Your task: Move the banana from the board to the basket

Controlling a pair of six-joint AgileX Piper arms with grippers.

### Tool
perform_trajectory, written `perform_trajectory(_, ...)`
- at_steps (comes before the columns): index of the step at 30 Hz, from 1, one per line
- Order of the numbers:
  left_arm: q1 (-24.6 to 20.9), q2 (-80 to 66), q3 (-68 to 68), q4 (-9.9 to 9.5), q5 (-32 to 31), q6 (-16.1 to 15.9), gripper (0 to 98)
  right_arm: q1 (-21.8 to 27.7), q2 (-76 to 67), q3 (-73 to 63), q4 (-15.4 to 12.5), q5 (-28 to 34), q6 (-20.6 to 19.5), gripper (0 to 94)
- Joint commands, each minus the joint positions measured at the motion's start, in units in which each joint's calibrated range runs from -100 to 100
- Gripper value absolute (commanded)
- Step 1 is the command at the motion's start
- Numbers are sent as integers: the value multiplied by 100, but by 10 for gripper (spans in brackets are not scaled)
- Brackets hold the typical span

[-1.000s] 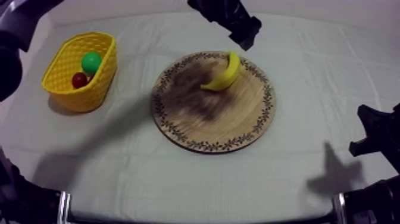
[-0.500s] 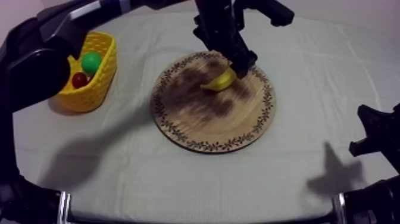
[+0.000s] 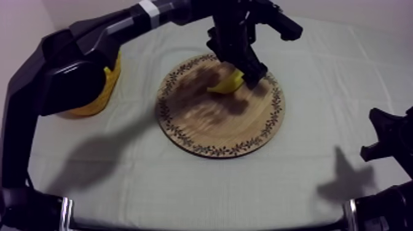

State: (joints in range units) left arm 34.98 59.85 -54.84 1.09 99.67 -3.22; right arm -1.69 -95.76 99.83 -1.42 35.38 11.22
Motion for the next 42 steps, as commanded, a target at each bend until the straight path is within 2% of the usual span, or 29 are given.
perform_trajectory(1,-7,177,-149,17,5,-2,944,0,0,5,-2,3,-1,2)
perform_trajectory(9,-57,761,-809,71,9,-8,908,0,0,5,-2,3,-1,2)
perform_trajectory(15,-88,1033,-1180,86,9,33,840,0,0,5,-2,3,-1,2)
perform_trajectory(18,-80,1131,-1309,88,9,58,758,0,0,5,-2,3,-1,2)
perform_trajectory(25,-58,1269,-1442,89,9,107,495,0,0,5,-2,3,-1,2)
perform_trajectory(29,-60,1306,-1438,90,9,132,410,0,0,5,-2,3,-1,2)
perform_trajectory(42,-110,1054,-1095,87,-56,203,350,0,0,5,-2,3,-1,2)
